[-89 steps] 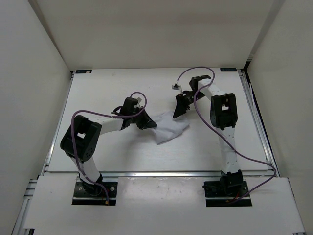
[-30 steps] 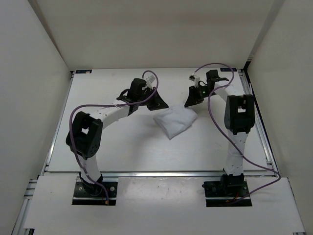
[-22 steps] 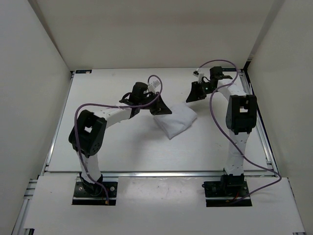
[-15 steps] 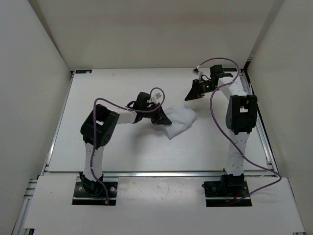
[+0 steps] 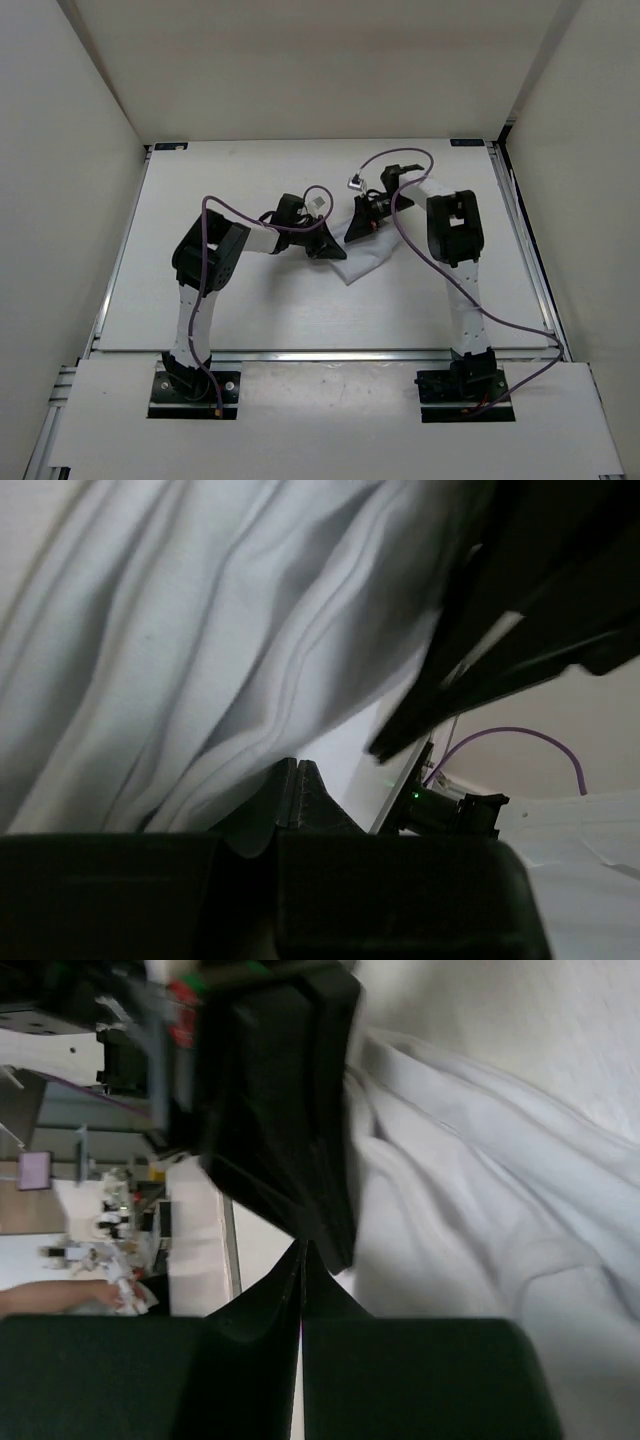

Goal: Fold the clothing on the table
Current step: Fold the skirt

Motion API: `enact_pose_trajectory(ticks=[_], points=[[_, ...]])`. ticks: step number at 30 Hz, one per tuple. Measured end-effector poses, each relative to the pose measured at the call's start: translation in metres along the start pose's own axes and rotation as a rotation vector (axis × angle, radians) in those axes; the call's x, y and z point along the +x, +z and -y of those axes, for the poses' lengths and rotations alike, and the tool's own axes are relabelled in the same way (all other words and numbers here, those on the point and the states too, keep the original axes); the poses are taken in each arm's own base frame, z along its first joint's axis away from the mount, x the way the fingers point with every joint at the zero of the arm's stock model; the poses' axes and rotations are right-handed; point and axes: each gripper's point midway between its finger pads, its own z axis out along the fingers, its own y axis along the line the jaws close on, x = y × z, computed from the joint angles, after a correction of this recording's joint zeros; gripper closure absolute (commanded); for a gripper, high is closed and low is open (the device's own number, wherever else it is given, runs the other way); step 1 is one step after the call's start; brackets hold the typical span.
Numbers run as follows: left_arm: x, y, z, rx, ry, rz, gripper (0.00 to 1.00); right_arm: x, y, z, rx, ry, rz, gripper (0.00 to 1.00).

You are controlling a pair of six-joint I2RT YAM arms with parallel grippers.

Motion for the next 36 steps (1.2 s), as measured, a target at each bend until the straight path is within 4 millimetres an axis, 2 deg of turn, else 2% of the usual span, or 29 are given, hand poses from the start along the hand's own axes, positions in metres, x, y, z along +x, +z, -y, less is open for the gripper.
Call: enact_pose_trajectory(ticks=[2,5,8,13,16,19,21,24,26,28,32,36], points=[[-0.001,0.001,-0.004,-0.003,-0.012,-0.001,1.00,0.012,0.012,0.014,-0.005,0.067,-0.028,1.00],[-0.003,0.002,-0.007,0.002,-0.021,-0.003,1.00,0.020,0.014,0.037,0.007,0.152,-0.030,1.00],[-0.007,0.001,-0.005,0.011,-0.016,0.009,1.00,0.015,0.007,0.044,0.004,0.211,-0.010,1.00],[-0.006,0.001,-0.007,0.016,-0.014,0.014,1.00,0.000,-0.006,0.052,0.033,0.149,0.010,1.00],[-0.001,-0.001,-0.009,0.016,-0.025,0.010,1.00,-0.010,-0.014,0.047,0.027,0.093,0.035,1.00],[-0.001,-0.003,-0.006,0.018,-0.024,0.020,1.00,-0.020,-0.028,0.032,0.015,0.049,0.071,1.00],[-0.003,-0.003,-0.001,0.024,-0.025,0.030,1.00,-0.027,-0.042,0.016,0.014,0.004,0.100,1.00],[-0.007,-0.004,0.010,0.046,-0.023,0.049,1.00,-0.027,-0.060,-0.013,0.011,-0.033,0.125,1.00],[-0.011,-0.005,0.015,0.060,-0.021,0.061,1.00,-0.020,-0.067,-0.023,0.009,-0.025,0.132,1.00],[-0.015,-0.005,0.020,0.070,-0.020,0.070,1.00,-0.005,-0.070,-0.023,0.005,0.010,0.128,1.00],[-0.024,-0.007,0.025,0.086,-0.016,0.094,1.00,0.037,-0.058,-0.006,-0.001,0.118,0.065,1.00],[-0.037,-0.012,0.028,0.092,-0.020,0.119,1.00,0.065,-0.041,0.014,-0.019,0.227,0.017,1.00]])
